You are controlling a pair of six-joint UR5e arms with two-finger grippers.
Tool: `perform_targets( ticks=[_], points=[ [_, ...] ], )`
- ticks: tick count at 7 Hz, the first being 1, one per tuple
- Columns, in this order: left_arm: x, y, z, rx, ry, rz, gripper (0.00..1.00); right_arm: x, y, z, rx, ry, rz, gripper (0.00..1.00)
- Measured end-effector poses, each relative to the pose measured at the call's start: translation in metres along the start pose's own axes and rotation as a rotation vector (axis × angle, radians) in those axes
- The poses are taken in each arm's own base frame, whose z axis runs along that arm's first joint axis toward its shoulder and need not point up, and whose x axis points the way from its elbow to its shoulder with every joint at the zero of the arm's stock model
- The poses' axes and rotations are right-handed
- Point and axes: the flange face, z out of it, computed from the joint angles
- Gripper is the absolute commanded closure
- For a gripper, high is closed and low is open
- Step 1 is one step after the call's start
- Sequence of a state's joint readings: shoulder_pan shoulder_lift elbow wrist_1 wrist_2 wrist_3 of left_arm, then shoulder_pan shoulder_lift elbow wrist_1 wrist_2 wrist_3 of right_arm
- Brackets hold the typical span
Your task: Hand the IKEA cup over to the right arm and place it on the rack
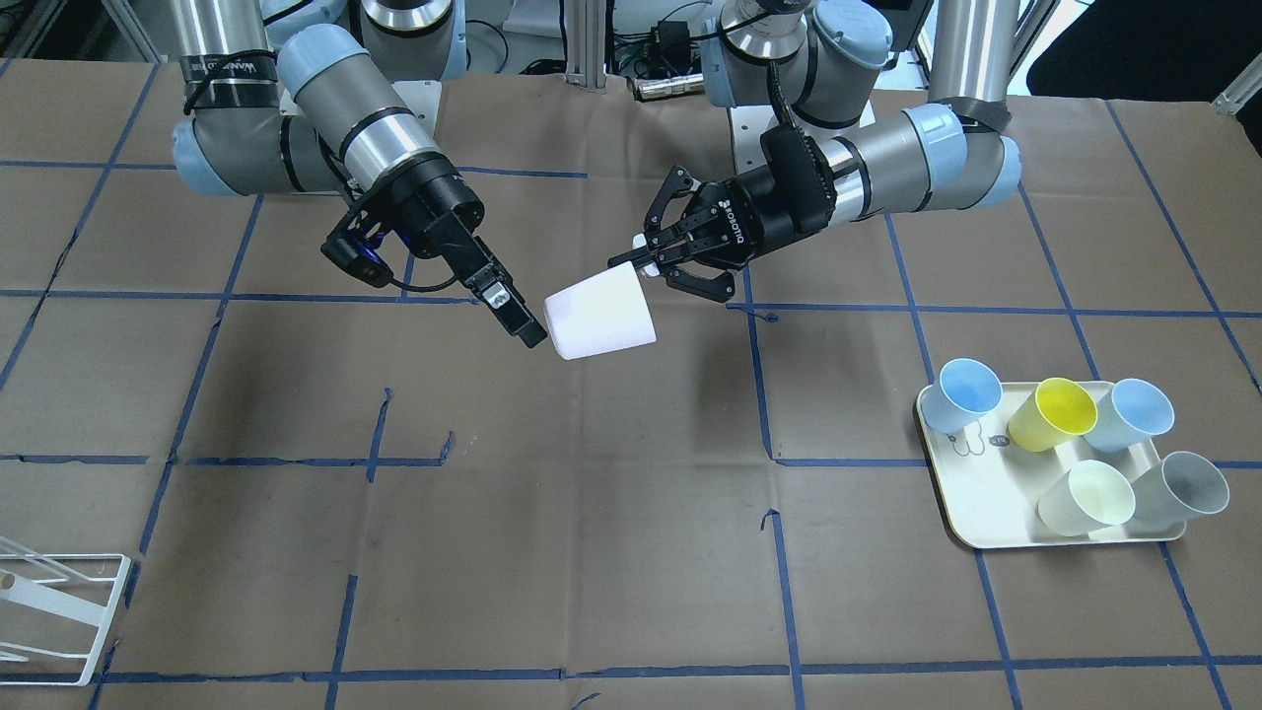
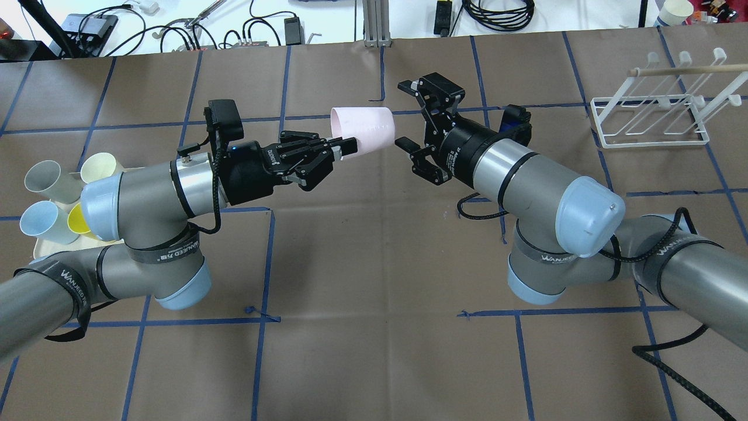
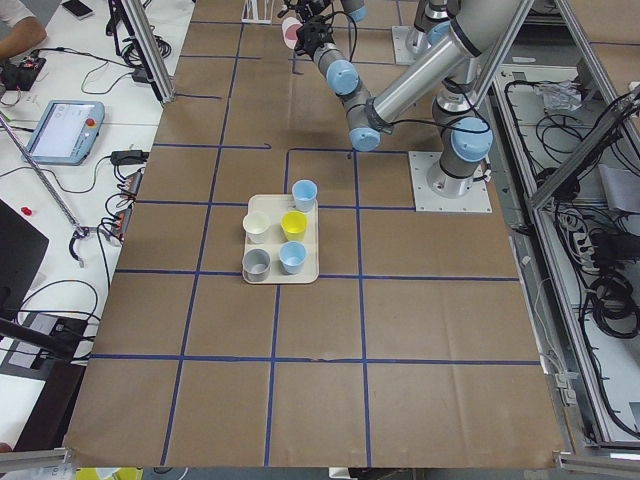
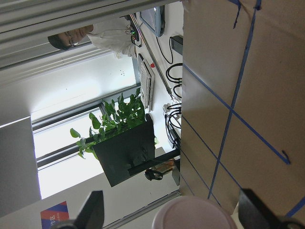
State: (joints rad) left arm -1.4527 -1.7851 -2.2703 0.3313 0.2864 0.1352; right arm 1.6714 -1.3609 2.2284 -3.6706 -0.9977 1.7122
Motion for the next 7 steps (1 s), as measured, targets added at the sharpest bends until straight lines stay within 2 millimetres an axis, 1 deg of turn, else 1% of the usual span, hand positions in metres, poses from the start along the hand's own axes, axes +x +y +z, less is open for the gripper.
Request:
perform_targets(
  ticks=[2,4,5,7],
  points=[
    [0.0,0.0,0.0,0.0,0.001,0.0,1.0,0.003,-0.001,0.001,0.005,-0.001,0.0,0.02],
    [0.0,0.0,0.0,0.0,0.001,0.0,1.0,0.015,-0.007,0.01,0.004,0.011,0.006,0.02],
    [0.0,0.0,0.0,0.0,0.001,0.0,1.0,0.02,-0.007,0.013,0.001,0.018,0.008,0.03],
    [0.0,0.0,0.0,0.0,0.001,-0.001,1.0,0.022,0.0,0.016,-0.01,0.022,0.005,0.03]
  ],
)
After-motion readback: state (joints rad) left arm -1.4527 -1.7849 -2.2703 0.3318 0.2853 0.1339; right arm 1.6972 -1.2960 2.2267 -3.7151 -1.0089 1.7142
